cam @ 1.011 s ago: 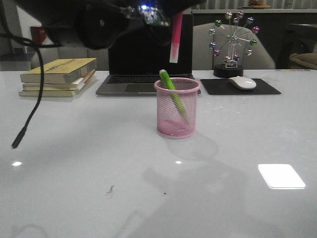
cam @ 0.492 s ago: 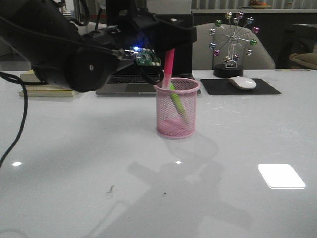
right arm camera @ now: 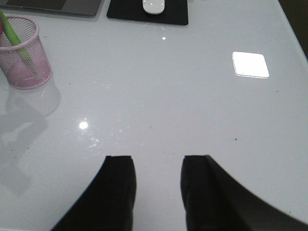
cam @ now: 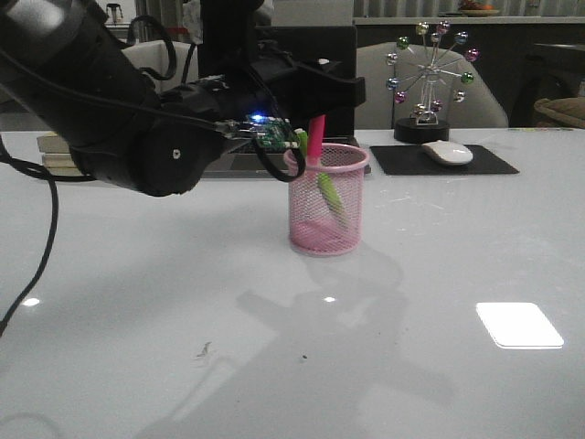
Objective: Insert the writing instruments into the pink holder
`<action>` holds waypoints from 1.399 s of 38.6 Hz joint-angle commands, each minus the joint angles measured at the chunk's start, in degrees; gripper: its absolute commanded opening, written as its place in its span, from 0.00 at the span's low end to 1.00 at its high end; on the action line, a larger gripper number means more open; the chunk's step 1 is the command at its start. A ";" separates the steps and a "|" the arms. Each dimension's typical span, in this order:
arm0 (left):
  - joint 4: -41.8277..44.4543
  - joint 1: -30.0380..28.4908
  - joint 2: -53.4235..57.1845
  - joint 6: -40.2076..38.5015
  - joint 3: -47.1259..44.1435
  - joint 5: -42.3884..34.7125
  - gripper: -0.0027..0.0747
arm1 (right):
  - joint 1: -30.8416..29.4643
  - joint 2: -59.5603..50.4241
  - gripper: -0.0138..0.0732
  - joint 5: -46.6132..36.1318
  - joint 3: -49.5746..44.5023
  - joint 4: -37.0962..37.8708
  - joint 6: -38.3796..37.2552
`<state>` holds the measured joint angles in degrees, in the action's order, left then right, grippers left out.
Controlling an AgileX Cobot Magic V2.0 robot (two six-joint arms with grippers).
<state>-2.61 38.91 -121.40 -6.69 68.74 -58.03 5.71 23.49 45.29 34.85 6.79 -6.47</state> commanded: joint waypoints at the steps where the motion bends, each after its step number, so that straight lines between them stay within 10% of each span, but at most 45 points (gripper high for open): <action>1: -0.11 0.62 3.49 -0.63 1.16 -7.98 0.46 | -0.41 0.36 0.59 -3.89 1.54 1.32 0.20; 12: 5.04 0.62 5.09 -0.63 1.16 -6.22 0.46 | -0.41 0.36 0.59 -3.84 1.54 1.32 0.20; 37: 11.31 -4.78 31.42 -0.52 10.79 34.38 0.46 | -0.41 0.36 0.59 -4.27 1.54 1.32 0.20; 54: 11.31 -19.36 52.28 -0.52 10.16 59.04 0.46 | -0.41 0.36 0.59 -10.44 1.54 1.32 0.20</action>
<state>8.81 22.40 -74.14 -6.69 77.61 1.29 5.71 23.49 40.89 34.85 6.79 -6.47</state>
